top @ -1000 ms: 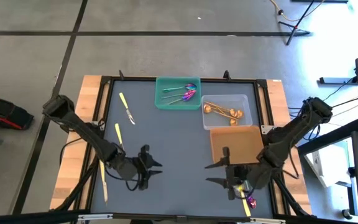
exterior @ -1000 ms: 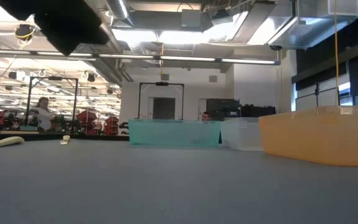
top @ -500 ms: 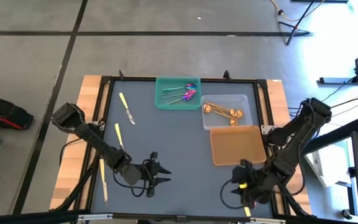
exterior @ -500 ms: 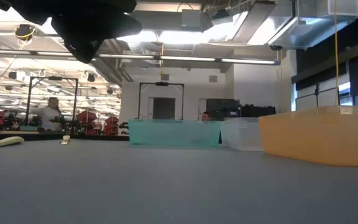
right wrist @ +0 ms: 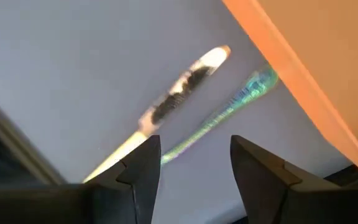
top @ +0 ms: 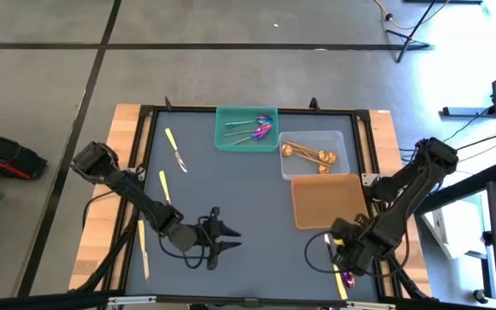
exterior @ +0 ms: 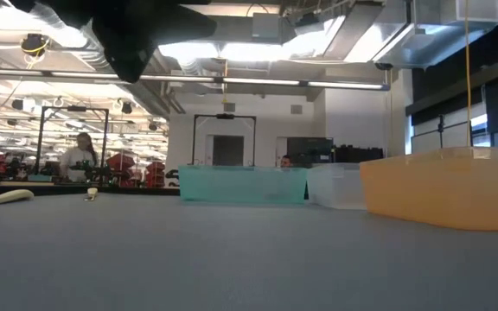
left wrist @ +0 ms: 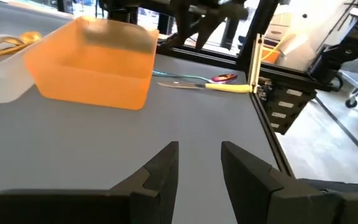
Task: Sort silverware by color (type)
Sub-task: Put the purple spoon into the green bin
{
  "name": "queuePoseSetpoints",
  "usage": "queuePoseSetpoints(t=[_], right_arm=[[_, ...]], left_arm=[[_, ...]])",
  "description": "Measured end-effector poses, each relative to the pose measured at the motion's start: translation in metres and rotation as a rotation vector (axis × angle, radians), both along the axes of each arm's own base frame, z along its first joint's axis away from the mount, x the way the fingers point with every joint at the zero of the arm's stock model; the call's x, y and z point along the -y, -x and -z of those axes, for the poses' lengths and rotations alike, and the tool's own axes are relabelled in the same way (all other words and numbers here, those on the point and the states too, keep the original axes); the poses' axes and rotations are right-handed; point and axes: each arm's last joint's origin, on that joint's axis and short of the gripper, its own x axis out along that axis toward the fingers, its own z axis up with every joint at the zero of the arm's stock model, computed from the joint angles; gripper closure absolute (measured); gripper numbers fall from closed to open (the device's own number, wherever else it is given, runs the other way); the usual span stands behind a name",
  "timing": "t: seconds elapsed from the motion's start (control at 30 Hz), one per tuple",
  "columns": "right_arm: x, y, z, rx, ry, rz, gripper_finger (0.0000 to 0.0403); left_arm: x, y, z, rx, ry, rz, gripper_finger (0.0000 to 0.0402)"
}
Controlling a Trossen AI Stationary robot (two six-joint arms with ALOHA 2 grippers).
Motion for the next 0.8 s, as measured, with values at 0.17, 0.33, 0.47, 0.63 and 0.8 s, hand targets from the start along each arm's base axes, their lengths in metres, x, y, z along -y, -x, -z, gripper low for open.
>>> queuePoseSetpoints(t=[0.17,0.33,0.47,0.63,0.8], right_arm=[[0.006,0.004,0.031,-0.017,-0.029,0.020,0.0221],[0.006,0.007,0.057,-0.029,-0.154,0.074,0.0221],[0.010,0.011,0.070,-0.031,-0.175,0.093,0.0221],[0.012,0.012,0.075,-0.032,-0.176,0.090,0.0226],[0.013,0.013,0.075,-0.035,-0.169,0.091,0.0276]], left_arm=[[0.001,0.001,0.000,0.003,-0.027,-0.008,0.0286],[-0.003,-0.002,0.000,0.003,-0.031,-0.021,0.0286],[-0.007,-0.004,0.000,0.003,-0.031,-0.036,0.0286],[-0.012,-0.006,0.001,-0.006,-0.038,-0.050,0.0286],[-0.015,-0.008,0.001,-0.012,-0.041,-0.063,0.0286]])
